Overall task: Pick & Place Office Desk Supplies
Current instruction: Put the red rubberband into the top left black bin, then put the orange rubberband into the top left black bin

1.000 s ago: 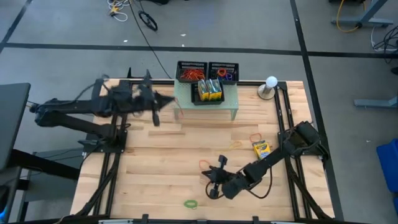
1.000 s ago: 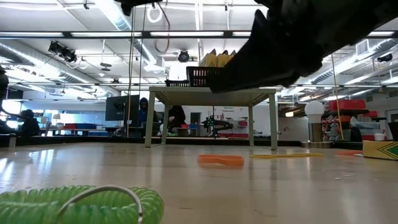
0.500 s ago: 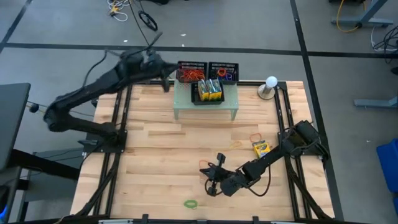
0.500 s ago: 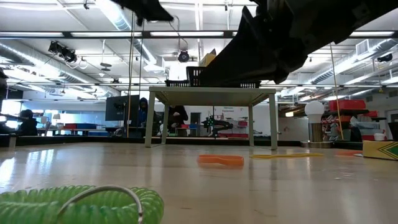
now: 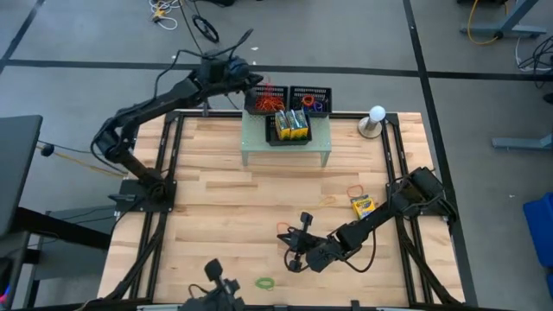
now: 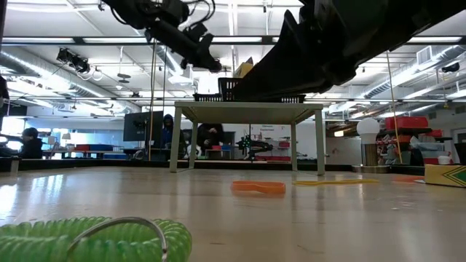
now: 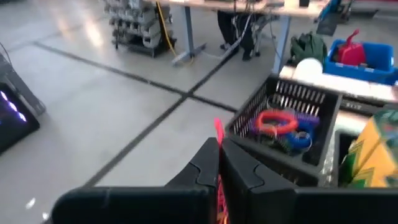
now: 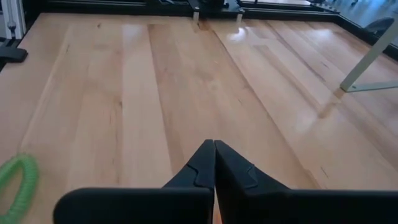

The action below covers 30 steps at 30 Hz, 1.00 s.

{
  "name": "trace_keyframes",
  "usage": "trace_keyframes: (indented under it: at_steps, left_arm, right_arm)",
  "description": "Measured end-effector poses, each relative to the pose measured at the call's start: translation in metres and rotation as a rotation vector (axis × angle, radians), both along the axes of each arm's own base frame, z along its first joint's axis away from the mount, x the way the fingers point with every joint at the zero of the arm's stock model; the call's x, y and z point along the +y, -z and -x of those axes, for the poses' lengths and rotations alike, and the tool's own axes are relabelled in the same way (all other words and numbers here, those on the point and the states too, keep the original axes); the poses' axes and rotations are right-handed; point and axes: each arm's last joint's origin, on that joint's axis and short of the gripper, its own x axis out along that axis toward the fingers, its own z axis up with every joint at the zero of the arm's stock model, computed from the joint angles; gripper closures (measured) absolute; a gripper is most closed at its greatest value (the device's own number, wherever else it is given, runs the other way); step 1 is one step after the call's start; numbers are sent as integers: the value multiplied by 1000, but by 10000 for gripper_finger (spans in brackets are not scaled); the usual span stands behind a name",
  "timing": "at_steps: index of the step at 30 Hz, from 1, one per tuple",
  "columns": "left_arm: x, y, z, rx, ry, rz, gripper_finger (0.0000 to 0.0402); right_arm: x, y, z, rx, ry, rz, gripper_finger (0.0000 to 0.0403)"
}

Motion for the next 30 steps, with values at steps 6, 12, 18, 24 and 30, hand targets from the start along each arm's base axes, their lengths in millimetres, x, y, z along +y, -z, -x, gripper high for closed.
trace_keyframes:
  at_steps: [6, 12, 18, 24, 30]
  left_arm:
    - [5, 16, -4, 42, -31, 85, 368]
    - [-1, 21, 1, 121, -33, 162, 301]
    - [-12, 5, 9, 227, -19, 201, 246]
    - [-51, -16, 29, 308, 35, 129, 274]
    - [-94, 10, 52, 151, 131, 84, 356]
  right_arm:
    - [0, 0, 0, 1, -3, 0, 393]
    - [0, 0, 0, 4, -8, 6, 395]
    - [0, 0, 0, 7, -12, 12, 394]
    - [4, 1, 2, 19, -46, 0, 394]
    - [10, 2, 7, 33, -69, 8, 394]
